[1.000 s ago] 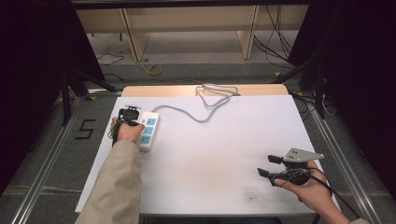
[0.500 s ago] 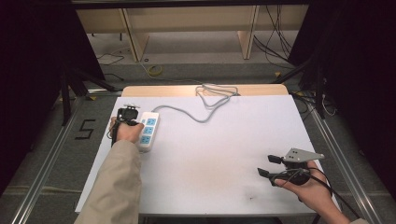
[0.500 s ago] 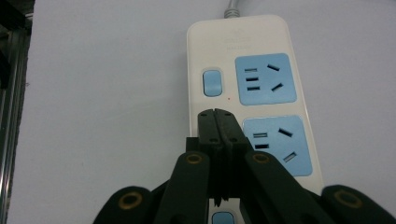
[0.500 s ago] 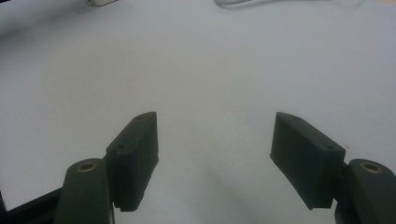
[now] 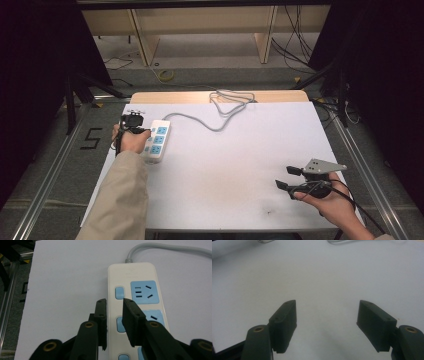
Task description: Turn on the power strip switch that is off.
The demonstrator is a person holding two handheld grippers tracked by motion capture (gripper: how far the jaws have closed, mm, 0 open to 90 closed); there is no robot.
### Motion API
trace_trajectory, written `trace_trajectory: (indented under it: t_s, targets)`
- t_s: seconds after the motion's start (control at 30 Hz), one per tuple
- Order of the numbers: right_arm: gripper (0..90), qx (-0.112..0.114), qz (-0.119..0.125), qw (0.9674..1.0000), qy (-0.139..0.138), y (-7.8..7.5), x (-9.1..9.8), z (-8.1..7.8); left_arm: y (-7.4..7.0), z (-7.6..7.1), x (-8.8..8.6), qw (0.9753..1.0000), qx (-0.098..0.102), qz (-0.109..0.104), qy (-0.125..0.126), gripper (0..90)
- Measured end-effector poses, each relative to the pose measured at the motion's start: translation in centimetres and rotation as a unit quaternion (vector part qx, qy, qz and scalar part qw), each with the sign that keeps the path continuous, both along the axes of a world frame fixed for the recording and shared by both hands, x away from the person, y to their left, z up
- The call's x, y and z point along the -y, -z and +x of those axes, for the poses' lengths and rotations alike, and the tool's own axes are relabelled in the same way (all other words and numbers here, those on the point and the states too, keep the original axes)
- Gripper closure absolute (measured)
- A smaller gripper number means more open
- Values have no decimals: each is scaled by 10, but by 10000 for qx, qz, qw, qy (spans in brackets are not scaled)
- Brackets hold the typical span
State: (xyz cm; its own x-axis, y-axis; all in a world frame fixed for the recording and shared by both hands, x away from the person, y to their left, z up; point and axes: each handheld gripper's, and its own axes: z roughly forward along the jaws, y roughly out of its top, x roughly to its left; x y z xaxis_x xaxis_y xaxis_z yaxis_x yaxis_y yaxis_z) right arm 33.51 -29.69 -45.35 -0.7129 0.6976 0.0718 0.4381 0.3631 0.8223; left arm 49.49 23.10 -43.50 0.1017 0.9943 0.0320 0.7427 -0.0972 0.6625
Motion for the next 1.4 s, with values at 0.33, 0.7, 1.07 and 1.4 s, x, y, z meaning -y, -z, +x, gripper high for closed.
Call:
trace_trajectory:
  t_s: [0.33, 0.7, 1.07, 1.4]
  targets:
    - [323, -5, -3, 10000, -1, 0, -1, 0, -6, -6, 0, 9996, 243, -139, -12, 536]
    - [322, -4, 6, 10000, -3, 0, -1, 0, -12, -16, 15, 9985, 228, -384, 301, 370]
    - [322, -19, -8, 10000, 0, 0, -1, 0, -24, -30, 35, 9951, 422, -562, 690, 325]
    - [321, -18, -6, 10000, 2, 0, -1, 0, -33, -48, 58, 9897, 562, -610, 1171, 296]
